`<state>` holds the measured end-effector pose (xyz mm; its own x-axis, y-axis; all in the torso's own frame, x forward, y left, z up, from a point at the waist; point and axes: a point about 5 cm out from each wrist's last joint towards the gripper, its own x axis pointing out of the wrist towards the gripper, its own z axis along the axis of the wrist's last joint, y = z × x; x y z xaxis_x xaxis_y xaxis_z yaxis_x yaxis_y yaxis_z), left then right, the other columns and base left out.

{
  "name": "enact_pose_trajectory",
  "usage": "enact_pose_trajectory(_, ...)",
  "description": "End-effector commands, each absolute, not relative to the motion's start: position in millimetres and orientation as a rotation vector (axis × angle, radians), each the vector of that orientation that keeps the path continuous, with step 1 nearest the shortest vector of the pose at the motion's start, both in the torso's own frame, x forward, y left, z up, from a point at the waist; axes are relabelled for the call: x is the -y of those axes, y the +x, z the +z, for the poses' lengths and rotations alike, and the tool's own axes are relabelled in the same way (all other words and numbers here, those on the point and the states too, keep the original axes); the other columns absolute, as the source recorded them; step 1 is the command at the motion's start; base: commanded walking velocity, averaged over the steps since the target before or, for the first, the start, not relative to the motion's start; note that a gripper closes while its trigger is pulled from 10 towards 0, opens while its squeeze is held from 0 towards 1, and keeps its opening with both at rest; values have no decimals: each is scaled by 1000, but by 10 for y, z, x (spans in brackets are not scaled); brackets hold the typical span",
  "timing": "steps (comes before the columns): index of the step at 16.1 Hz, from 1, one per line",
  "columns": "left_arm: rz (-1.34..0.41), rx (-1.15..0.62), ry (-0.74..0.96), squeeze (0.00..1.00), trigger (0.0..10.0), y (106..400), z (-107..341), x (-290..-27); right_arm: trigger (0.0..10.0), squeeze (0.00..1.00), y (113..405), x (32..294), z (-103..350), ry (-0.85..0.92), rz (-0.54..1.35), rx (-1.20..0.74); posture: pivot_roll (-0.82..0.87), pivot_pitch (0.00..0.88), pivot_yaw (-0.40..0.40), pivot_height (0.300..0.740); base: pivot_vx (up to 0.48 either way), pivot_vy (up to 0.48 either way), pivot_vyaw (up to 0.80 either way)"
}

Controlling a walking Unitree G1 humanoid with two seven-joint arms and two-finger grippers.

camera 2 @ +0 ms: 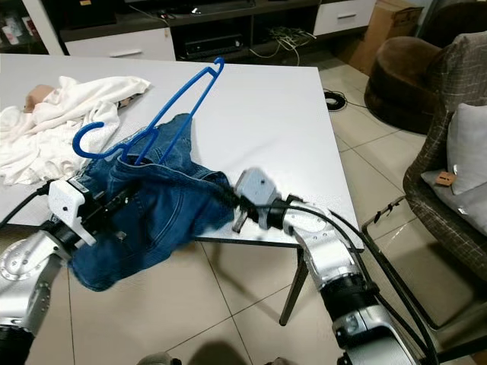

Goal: Hang hanger

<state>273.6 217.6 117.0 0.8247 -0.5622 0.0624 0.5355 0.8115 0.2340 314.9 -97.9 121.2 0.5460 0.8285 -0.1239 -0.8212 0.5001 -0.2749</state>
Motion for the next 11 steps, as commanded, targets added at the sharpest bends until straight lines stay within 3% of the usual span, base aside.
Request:
enact_pose_trajectory(1,-591,149,240,0,10000,2755,1243,-2207,0,0,3223,1034,1300,-338,931,67,-21,13,45,740,0,0,0)
enact_pose_trajectory(8,-719,56,332,0,10000,2686,1315,-2362,0,0,3516,1247,1499,-488,593,175,-21,15,44,740,0,0,0)
enact_pose_trajectory(11,-796,-47,403,0,10000,2641,1378,-2562,0,0,3583,1314,1594,-536,483,246,-12,19,37,740,0,0,0)
